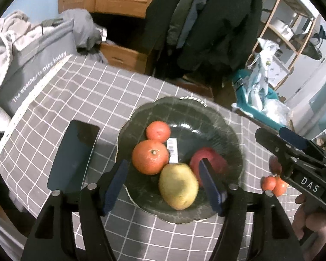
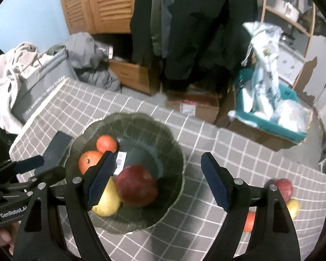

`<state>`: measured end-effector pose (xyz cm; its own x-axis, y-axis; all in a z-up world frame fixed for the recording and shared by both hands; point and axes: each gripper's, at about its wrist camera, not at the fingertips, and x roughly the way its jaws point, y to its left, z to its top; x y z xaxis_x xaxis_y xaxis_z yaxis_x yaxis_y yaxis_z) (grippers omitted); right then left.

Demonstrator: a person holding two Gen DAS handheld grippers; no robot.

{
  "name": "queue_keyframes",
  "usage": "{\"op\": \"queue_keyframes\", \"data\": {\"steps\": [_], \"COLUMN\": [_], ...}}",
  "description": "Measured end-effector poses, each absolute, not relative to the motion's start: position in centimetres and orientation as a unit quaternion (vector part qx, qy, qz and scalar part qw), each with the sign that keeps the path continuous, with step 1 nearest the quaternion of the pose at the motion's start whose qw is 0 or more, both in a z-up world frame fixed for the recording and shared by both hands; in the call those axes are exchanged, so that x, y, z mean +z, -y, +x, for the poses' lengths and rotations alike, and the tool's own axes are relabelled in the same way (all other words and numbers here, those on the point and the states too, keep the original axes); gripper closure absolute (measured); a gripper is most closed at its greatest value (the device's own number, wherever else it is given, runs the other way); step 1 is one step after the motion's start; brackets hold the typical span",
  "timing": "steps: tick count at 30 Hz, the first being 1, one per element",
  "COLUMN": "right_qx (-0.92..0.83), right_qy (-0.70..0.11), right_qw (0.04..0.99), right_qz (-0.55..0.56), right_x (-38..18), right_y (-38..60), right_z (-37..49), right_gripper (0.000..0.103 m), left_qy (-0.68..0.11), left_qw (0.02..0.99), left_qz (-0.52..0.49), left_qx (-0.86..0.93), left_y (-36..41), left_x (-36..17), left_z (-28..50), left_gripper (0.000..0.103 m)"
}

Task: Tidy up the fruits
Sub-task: 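Open the right tool releasing the apple, then move both tools back toward the remaining fruit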

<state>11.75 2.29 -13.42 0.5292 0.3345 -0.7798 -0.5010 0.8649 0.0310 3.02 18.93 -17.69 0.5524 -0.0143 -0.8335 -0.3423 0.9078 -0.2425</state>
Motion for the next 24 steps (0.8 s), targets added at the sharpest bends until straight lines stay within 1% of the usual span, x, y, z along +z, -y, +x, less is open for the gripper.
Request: {"op": "queue_keyframes", "data": {"steps": [8, 10, 15, 18, 21, 24], "right_qx": [0.231, 0.230, 0.225, 0.222, 0.221, 0.216], "right_qy": [-0.377, -0.369, -0.339, -0.323, -0.312, -0.300], "right_qw": [0.891, 0.895, 0.908, 0.915, 0.919, 0.924], "right_qz": [-0.102, -0.101, -0.101, -0.099, -0.096, -0.093], "right_x": [-9.4, -8.5, -6.1, -4.8, -3.8, -2.9], "right_y": [-0.3, 0.2, 1.6, 2.5, 3.5, 4.7], "right_z": [10.1, 9.8, 8.5, 7.7, 6.9, 6.2], "right_gripper": [0.020, 0.020, 0.017, 0.017, 0.017, 0.017], "left_qy": [-0.439, -0.434, -0.418, -0.410, -0.402, -0.397], "left_qw": [0.877, 0.881, 0.891, 0.897, 0.903, 0.906], "left_qz": [-0.180, -0.176, -0.165, -0.155, -0.144, -0.139], "left_qx": [0.076, 0.072, 0.061, 0.054, 0.050, 0.046], "left_y": [-17.3, -16.9, -15.7, -14.8, -14.0, -13.4], "left_x": [-14.7, -14.0, -12.2, -11.2, -10.3, -9.5], "left_z": [2.4, 2.3, 1.9, 1.7, 1.4, 1.3], "left_gripper": [0.030, 0.028, 0.026, 0.022, 0.021, 0.016]}}
